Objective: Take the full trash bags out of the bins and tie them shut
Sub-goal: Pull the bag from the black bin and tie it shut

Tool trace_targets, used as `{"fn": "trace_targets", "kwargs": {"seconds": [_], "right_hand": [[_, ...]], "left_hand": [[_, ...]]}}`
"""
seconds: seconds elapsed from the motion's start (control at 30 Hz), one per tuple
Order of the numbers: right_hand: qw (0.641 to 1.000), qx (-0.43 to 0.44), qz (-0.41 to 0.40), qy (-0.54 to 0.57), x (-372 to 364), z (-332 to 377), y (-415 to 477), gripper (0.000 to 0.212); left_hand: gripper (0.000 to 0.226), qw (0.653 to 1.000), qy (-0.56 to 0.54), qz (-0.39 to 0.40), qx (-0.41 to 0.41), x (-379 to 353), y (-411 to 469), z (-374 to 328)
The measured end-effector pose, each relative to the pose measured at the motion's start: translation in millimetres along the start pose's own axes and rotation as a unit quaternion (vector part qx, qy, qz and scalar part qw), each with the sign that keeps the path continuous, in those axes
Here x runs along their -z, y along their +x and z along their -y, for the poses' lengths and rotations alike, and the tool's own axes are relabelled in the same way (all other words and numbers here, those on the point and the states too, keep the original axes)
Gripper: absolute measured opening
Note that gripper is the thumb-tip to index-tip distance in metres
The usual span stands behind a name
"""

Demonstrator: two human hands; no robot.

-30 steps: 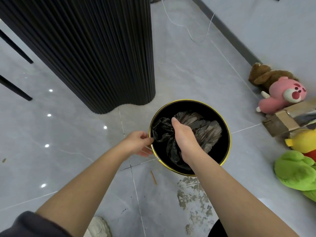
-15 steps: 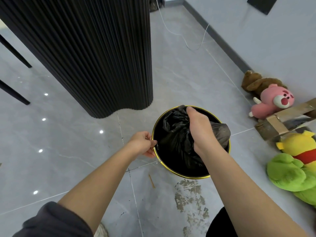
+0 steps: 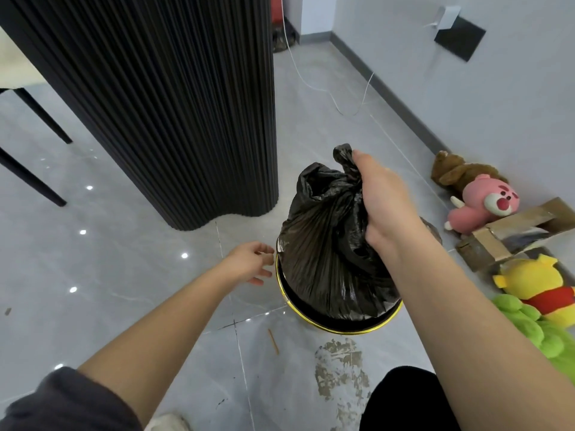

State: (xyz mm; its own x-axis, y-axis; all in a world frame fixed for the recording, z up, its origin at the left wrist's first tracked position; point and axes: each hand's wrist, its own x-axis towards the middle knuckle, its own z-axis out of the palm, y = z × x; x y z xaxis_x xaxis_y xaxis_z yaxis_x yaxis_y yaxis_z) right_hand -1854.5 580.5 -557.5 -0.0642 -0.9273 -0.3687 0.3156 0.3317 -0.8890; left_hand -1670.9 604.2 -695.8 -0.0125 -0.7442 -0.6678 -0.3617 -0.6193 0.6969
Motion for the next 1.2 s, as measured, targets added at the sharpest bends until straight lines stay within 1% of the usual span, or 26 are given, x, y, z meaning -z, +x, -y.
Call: {"fn": "trace_targets", "kwargs": {"seconds": [0.07, 0.2, 0.27, 0.37, 0.53, 0.63, 0.73, 0.8, 0.9, 1.0, 1.07, 1.1, 1.13, 1.2], "right_hand": [[0.999, -0.002, 0.033, 0.012, -17, 6, -6, 0.027], [0.996, -0.003, 0.093, 0.015, -62, 16, -19, 0.026], [0.992, 0.001, 0.125, 0.007, -88, 19, -27, 0.026], [0.987, -0.015, 0.159, 0.001, -122, 18, -36, 0.028], [0.98, -0.072, 0.183, -0.018, -166, -8, -47, 0.041], [0.974, -0.128, 0.183, -0.031, -189, -39, -52, 0.045], [0.971, -0.17, 0.166, -0.036, -207, -81, -47, 0.048], [0.967, -0.199, 0.151, -0.038, -212, -109, -43, 0.05], [0.961, -0.248, 0.116, -0.04, -206, -149, -35, 0.044], [0.951, -0.297, 0.081, -0.032, -194, -188, -26, 0.051], [0.946, -0.318, 0.064, -0.025, -186, -205, -24, 0.049], [0.944, -0.324, 0.059, -0.017, -183, -211, -25, 0.046], [0.941, -0.334, 0.057, -0.003, -180, -216, -25, 0.043], [0.934, -0.351, 0.051, 0.045, -175, -221, -25, 0.042]], "left_hand": [[0.028, 1.0, -0.023, 0.008, -0.008, 18, -13, -8], [0.023, 0.999, -0.041, 0.0, -0.024, 57, -46, -20], [0.021, 0.998, -0.053, -0.033, -0.032, 78, -62, -25], [0.023, 0.993, -0.05, -0.103, -0.027, 115, -83, -25], [0.024, 0.978, -0.057, -0.199, -0.008, 170, -95, 1], [0.026, 0.972, -0.073, -0.222, 0.008, 187, -91, 28], [0.03, 0.965, -0.105, -0.238, 0.024, 194, -81, 61], [0.033, 0.967, -0.114, -0.226, 0.026, 193, -70, 84], [0.035, 0.968, -0.14, -0.208, 0.014, 182, -54, 115], [0.047, 0.979, -0.112, -0.172, 0.016, 168, -38, 146], [0.067, 0.985, -0.087, -0.145, 0.03, 160, -30, 164], [0.073, 0.986, -0.081, -0.141, 0.037, 157, -26, 171], [0.073, 0.986, -0.069, -0.147, 0.038, 153, -24, 175], [0.066, 0.981, -0.01, -0.191, 0.011, 146, -21, 177]]}}
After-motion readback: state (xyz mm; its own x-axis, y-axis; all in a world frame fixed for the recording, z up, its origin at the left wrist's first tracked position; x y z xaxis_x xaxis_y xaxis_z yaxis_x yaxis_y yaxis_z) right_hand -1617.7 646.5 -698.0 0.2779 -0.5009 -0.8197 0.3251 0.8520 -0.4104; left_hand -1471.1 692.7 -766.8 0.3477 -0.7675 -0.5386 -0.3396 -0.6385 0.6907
